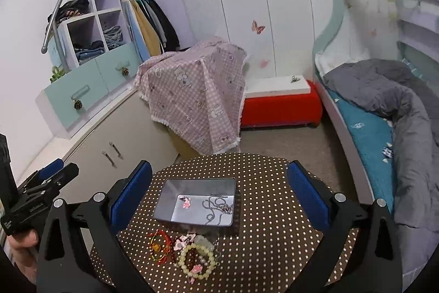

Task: Organize jewelry
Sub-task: 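Grasp the red string bracelet with the left tool while the right tool grasps the white bead bracelet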

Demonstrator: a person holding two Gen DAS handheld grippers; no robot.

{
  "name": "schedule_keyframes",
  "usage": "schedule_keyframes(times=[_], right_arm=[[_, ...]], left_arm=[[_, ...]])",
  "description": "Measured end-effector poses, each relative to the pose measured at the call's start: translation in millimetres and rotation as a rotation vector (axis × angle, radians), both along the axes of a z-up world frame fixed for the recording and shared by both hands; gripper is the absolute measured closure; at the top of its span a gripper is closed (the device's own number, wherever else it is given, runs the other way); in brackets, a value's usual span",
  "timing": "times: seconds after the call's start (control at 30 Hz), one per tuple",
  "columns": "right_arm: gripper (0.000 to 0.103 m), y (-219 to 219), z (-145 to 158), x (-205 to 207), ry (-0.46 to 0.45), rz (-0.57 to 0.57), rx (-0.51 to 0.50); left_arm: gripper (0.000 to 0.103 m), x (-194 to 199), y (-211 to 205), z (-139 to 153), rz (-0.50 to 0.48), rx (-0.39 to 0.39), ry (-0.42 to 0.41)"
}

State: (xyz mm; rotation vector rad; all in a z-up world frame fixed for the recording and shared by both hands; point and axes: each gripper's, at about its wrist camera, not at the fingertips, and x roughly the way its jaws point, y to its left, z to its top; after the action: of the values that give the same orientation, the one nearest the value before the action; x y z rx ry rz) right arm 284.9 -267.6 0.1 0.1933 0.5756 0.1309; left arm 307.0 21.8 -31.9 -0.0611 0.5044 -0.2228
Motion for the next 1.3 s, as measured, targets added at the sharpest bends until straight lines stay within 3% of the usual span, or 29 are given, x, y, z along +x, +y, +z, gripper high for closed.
schedule_keyframes(times=[0.3, 0.63, 0.77, 1.03, 1.3], right_arm=[[0.008, 12.9, 10.8, -41.1, -0.060, -0.016, -0.044], [0.008, 21.4, -7.3, -64.3, -0.085, 0.067, -0.106], [0.008, 14.2, -24.2, -69.5, -0.062, 0.065, -0.080], [0.008, -0.6, -71.2, -62.5, 0.067, 0.029, -0.032], [0.008, 1.6, -100.3, -52.7, 0.158, 0.033, -0.073]], left_arm=[[0.007, -29.9, 10.9, -2.7, 0.029, 0.006, -0.024], [0.007, -63.8, 0.8, -24.7, 0.110, 0.026, 0.008], [0.007, -64.0, -6.2, -44.5, 0.114, 0.072, 0.058], [0.007, -51.1, -14.4, -88.8, 0.069, 0.111, 0.177], [0.007, -22.6, -31.0, -138.4, 0.029, 0.166, 0.299]])
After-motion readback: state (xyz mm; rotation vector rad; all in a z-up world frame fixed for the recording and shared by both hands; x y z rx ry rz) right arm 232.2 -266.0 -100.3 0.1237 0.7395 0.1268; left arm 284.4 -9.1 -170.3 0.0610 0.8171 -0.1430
